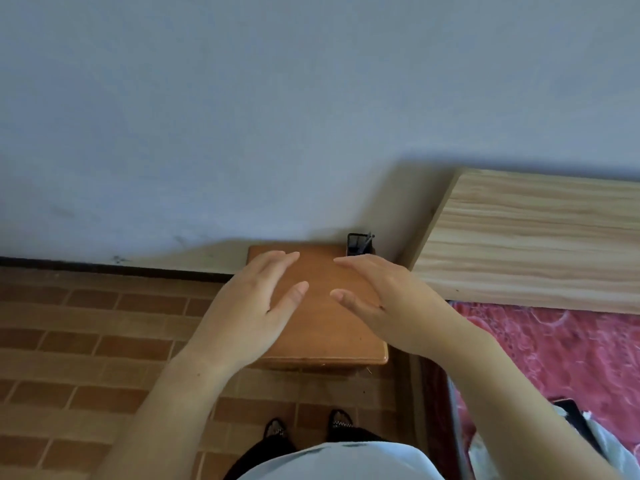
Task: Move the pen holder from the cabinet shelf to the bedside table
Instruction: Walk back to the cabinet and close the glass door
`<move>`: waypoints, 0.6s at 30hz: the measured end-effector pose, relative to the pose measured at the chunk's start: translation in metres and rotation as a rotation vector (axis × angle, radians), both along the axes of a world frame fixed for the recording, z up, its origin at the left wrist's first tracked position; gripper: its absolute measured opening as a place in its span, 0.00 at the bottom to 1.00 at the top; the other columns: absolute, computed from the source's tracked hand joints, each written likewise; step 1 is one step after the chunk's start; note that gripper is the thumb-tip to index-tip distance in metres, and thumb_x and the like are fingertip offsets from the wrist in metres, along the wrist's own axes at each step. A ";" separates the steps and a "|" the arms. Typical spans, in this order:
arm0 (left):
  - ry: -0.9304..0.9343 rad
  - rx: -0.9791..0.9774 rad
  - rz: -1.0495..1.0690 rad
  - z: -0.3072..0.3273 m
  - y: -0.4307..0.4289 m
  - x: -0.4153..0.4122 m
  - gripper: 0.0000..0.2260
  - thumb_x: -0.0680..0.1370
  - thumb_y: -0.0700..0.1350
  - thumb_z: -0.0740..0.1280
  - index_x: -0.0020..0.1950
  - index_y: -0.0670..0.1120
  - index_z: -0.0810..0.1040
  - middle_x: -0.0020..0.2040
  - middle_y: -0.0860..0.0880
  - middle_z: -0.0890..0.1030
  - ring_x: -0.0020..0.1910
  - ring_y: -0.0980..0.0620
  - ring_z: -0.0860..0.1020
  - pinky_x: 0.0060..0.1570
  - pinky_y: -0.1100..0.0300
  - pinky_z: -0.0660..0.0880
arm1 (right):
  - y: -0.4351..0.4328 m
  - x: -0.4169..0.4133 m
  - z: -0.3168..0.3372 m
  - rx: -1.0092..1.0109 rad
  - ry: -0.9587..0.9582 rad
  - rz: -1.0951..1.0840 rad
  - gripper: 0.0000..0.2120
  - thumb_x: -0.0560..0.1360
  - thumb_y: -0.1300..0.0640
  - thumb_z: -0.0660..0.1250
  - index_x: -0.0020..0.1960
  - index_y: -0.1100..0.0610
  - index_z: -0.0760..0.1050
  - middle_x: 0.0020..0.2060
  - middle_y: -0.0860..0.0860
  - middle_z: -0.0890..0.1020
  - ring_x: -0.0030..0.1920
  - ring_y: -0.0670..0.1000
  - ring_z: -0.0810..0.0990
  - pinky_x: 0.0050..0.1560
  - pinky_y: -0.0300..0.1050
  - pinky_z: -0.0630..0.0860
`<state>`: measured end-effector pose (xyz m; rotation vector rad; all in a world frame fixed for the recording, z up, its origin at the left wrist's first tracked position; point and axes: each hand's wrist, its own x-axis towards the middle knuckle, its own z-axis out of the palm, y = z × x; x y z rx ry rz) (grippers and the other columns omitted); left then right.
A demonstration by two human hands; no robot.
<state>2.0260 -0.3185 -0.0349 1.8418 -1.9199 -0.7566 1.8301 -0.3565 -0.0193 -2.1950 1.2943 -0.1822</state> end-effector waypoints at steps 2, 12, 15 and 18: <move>-0.004 0.034 0.051 -0.001 0.007 0.006 0.25 0.74 0.64 0.51 0.71 0.60 0.60 0.71 0.60 0.61 0.69 0.61 0.60 0.65 0.53 0.66 | -0.005 0.007 -0.002 -0.009 -0.013 0.041 0.27 0.74 0.37 0.54 0.70 0.45 0.60 0.68 0.43 0.67 0.67 0.45 0.67 0.63 0.42 0.66; -0.021 0.081 0.516 -0.003 0.099 0.071 0.24 0.76 0.62 0.52 0.72 0.59 0.58 0.73 0.59 0.59 0.71 0.60 0.58 0.69 0.51 0.60 | 0.004 0.126 0.003 -0.009 0.006 0.562 0.25 0.75 0.38 0.55 0.68 0.47 0.64 0.66 0.45 0.70 0.62 0.45 0.71 0.59 0.40 0.67; -0.014 0.054 0.659 0.000 0.139 0.102 0.24 0.76 0.62 0.52 0.71 0.59 0.59 0.73 0.59 0.59 0.71 0.60 0.58 0.69 0.54 0.58 | 0.024 0.174 0.009 0.006 0.035 0.705 0.25 0.76 0.39 0.55 0.70 0.47 0.61 0.68 0.45 0.68 0.64 0.46 0.69 0.60 0.39 0.65; 0.012 0.039 0.803 0.003 0.180 0.142 0.24 0.76 0.63 0.52 0.71 0.60 0.60 0.73 0.60 0.60 0.70 0.60 0.58 0.67 0.58 0.58 | 0.052 0.232 0.015 0.030 0.053 0.846 0.27 0.76 0.40 0.56 0.72 0.46 0.57 0.70 0.46 0.66 0.64 0.47 0.69 0.61 0.40 0.66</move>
